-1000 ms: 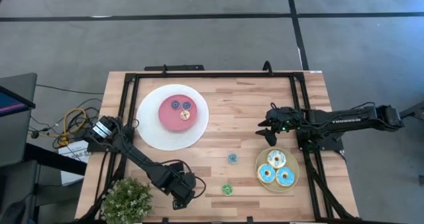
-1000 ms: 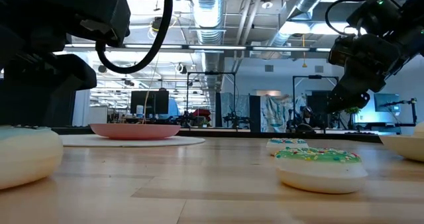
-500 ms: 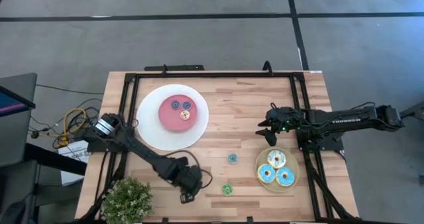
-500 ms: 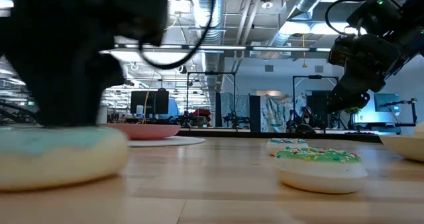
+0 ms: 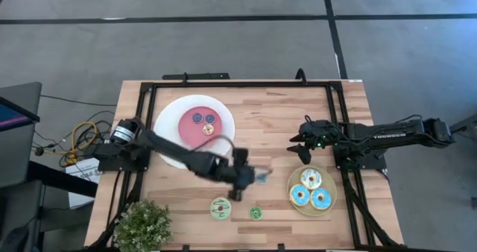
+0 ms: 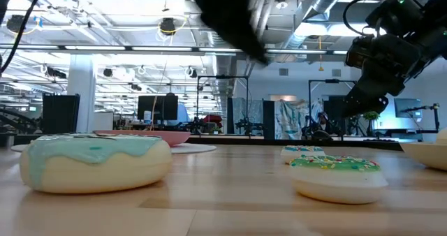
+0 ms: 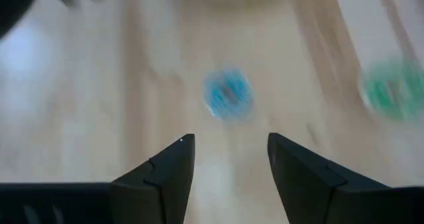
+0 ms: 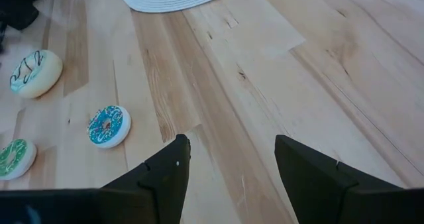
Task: Pick & Place donuts
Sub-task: Put the large light green donut onto the brown plate
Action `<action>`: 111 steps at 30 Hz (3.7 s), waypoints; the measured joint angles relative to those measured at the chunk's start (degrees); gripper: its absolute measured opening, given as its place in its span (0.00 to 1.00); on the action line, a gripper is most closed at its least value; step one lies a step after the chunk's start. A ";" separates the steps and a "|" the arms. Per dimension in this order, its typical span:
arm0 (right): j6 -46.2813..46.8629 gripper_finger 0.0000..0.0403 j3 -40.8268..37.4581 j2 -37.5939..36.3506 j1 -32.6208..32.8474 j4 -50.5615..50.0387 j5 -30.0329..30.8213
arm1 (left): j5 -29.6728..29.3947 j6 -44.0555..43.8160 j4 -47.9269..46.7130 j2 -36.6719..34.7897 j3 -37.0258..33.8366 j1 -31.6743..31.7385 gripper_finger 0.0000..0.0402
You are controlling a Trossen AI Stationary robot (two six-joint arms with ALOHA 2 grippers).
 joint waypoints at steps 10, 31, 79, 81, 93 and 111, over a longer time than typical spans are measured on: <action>0.00 0.52 0.00 0.00 0.00 0.00 0.00 | 8.32 1.12 7.10 -0.11 4.58 6.16 0.46; -0.03 0.52 0.00 0.00 -0.01 -0.02 0.00 | 5.24 -36.01 -29.71 -0.04 7.83 -11.23 0.46; 0.46 0.52 0.04 0.00 -0.01 -0.31 0.02 | 8.74 -32.85 -9.36 2.94 -8.13 -12.44 0.66; 0.46 0.52 0.04 0.00 0.00 -0.38 0.02 | 8.72 -32.15 -9.05 3.59 -8.10 -12.42 0.66; 0.46 0.52 0.07 0.72 0.00 0.02 0.02 | 10.50 -31.79 -7.41 4.66 -7.96 -12.35 0.60; 0.46 0.52 0.04 0.87 -0.02 -0.02 0.02 | 11.31 -30.23 -7.40 4.66 -7.96 -11.01 0.35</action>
